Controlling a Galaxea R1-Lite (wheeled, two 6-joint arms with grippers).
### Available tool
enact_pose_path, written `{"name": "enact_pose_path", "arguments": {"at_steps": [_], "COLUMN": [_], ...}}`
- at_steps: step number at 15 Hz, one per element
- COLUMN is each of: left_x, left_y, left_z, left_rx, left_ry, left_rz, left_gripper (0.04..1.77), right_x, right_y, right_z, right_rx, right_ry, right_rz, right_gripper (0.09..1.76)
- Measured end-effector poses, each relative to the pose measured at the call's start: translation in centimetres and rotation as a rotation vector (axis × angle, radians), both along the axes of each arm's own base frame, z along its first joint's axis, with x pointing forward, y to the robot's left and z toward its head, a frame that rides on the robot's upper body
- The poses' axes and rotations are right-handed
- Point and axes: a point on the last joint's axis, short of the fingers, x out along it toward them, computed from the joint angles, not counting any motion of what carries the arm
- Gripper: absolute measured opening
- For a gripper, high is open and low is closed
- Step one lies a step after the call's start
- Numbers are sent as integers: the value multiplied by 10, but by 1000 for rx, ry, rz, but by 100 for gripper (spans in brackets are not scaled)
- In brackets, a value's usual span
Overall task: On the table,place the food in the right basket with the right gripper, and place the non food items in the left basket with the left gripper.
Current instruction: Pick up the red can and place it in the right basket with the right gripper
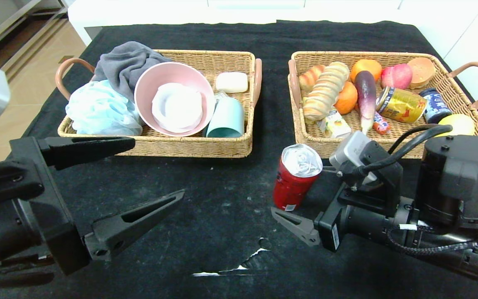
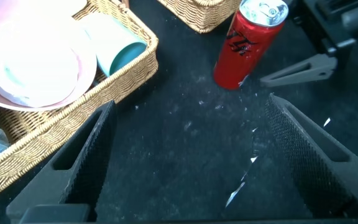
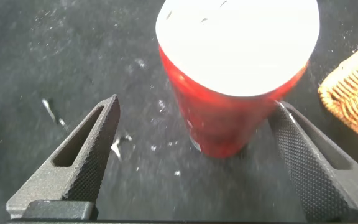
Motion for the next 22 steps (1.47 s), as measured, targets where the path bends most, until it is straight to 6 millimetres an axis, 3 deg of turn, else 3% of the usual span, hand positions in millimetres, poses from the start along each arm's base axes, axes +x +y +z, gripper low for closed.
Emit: {"name": "enact_pose_path", "arguments": {"at_steps": [15, 16, 19, 22], "left_x": [-1, 0, -1, -1], "left_y": [0, 0, 0, 0], "left_z": [-1, -2, -2, -2], "left_rx": [0, 0, 1, 0], "left_ry": [5, 6, 5, 6], "left_rz": [-18, -18, -18, -18], "left_gripper": [172, 172, 172, 172], "right_x": [28, 29, 30, 30], "right_y": [15, 15, 16, 16], "right_z": [4, 4, 4, 4], "right_rx": [39, 41, 43, 43], "right_ry": [-38, -40, -43, -44], "right_rz": [-41, -42, -41, -41], "right_gripper": [171, 163, 113, 104]}}
